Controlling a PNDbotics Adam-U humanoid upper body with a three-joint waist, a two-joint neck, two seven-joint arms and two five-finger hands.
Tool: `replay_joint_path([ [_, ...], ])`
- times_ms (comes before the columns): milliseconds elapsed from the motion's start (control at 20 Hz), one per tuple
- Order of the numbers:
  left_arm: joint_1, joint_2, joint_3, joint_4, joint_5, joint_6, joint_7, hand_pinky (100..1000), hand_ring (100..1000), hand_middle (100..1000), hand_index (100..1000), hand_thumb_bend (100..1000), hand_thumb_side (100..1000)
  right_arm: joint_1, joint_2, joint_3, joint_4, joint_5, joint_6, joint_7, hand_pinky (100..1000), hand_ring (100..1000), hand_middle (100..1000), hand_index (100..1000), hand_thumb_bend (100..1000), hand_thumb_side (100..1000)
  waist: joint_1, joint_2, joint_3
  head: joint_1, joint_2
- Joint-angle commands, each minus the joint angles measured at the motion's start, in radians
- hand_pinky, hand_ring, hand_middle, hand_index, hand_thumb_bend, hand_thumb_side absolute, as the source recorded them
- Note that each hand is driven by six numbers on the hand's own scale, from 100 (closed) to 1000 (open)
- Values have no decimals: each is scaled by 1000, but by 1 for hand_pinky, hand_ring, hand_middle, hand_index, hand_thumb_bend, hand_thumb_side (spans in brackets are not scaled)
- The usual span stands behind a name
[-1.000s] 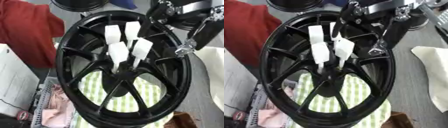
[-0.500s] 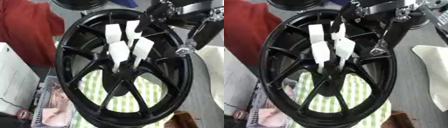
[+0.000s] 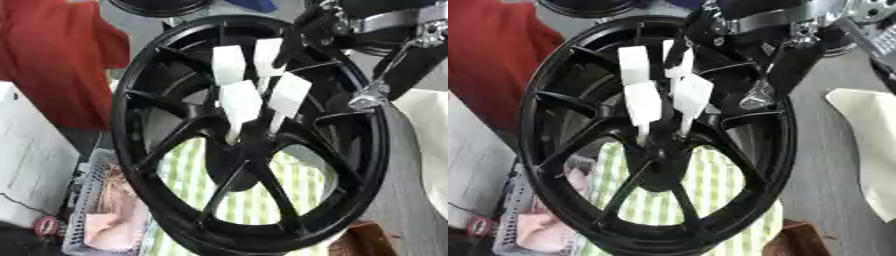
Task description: Pull the pin out of the wheel hub.
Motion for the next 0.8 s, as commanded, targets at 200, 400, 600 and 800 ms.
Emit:
replay_joint_path([
  [200,-14,13,9,-9,3,-1,-1,871,795,697,820,293,544,-10,-5,-11,10,-1,-68,43,205,128,763,866,382,100,4,-10,6,-6,-16],
  [400,-16,11,11,-10,4,-1,0,871,795,697,820,293,544,-8,-2,-5,17,1,-74,49,200,124,759,863,377,100,3,-6,9,-6,-17],
  [600,-16,9,12,-11,5,-1,0,872,794,698,820,292,545,-2,-2,-2,23,8,-81,55,197,122,760,864,379,100,2,-2,11,-8,-16],
  [800,-16,6,12,-11,5,-1,-1,872,794,698,820,292,548,3,0,3,31,26,-93,57,196,121,758,863,383,100,2,3,13,-10,-17],
])
